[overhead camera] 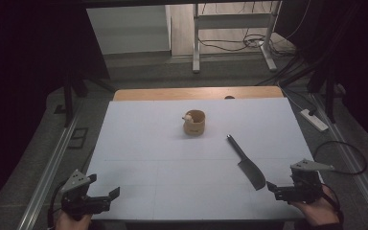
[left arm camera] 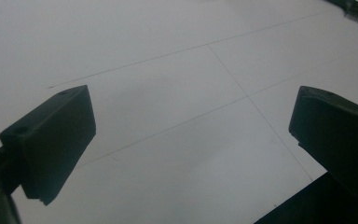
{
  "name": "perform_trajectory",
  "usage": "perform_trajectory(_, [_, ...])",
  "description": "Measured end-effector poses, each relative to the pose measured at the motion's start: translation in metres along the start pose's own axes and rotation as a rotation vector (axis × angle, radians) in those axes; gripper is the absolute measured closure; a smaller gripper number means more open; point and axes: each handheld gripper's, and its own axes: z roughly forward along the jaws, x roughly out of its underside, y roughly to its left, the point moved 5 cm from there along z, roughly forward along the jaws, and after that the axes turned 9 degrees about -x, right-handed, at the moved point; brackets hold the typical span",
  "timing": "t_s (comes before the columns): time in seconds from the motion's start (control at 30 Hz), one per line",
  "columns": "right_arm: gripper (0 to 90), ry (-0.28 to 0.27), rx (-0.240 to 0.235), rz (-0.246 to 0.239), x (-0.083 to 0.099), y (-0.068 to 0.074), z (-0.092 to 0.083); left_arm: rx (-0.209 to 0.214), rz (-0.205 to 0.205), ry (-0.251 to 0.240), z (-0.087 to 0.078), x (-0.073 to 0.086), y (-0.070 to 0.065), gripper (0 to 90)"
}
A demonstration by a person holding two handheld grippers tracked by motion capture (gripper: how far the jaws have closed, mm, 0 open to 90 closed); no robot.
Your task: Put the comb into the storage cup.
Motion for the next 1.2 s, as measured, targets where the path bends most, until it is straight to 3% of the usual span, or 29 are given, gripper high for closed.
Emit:
perform_trajectory(0.77, [0.0,0.010,-0.013,-0.017,-0.0004,0.0021,0.0014,0.023,-0.008,0.006,0.0001,0.0007,0.0011,1.7])
perform_trajectory(1.2, [0.0,0.027,-0.024,-0.073,-0.0062,0.0067,0.0041,0.024,0.002,0.008,0.0001,0.0007,0.0003,1.7])
